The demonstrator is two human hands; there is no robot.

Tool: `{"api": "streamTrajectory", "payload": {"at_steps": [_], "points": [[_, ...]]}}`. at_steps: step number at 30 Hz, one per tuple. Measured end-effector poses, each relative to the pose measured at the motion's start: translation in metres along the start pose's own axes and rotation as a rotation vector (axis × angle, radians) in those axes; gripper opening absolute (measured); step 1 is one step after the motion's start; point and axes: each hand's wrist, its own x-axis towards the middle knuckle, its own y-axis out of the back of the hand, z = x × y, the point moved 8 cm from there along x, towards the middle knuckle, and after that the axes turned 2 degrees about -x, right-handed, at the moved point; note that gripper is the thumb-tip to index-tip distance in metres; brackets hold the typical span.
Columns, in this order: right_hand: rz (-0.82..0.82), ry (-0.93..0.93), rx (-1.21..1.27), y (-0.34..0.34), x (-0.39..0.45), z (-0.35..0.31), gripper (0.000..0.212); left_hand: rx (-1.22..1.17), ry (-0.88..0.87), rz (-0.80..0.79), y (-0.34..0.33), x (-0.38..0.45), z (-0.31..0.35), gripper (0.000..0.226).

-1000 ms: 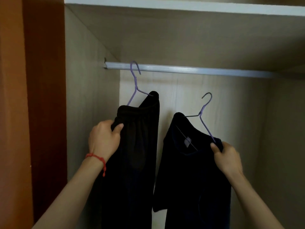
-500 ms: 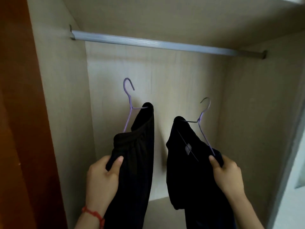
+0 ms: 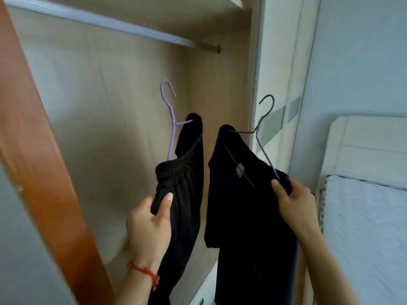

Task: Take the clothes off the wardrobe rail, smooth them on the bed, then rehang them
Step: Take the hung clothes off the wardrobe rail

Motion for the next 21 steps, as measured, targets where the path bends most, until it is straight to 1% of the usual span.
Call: {"api": "streamTrajectory", "payload": {"at_steps": [5, 8, 11, 15, 17, 20, 21], "points": [[0.096, -0.054, -0.070, 0.081, -0.033, 0.018, 0.016, -0.104, -0.003, -0.110, -0.012, -0.019, 0.018, 0.040], [0.145, -0.088, -0.089, 0.120, -0.048, 0.033, 0.020, -0.135, -0.025, -0.191, -0.025, -0.034, 0.026, 0.031], [0.190, -0.124, -0.095, 0.148, -0.063, 0.051, 0.021, -0.162, -0.050, -0.239, -0.035, -0.047, 0.030, 0.030], [0.267, -0.181, -0.091, 0.176, -0.080, 0.076, 0.017, -0.218, -0.053, -0.286, -0.051, -0.061, 0.042, 0.033], [0.307, -0.228, -0.121, 0.194, -0.090, 0.091, 0.021, -0.228, -0.037, -0.332, -0.066, -0.070, 0.048, 0.034], [0.355, -0.299, -0.162, 0.225, -0.109, 0.117, 0.018, -0.242, -0.043, -0.413, -0.092, -0.087, 0.059, 0.032], [0.363, -0.332, -0.173, 0.234, -0.115, 0.127, 0.021, -0.249, -0.047, -0.437, -0.101, -0.094, 0.062, 0.032]]}}
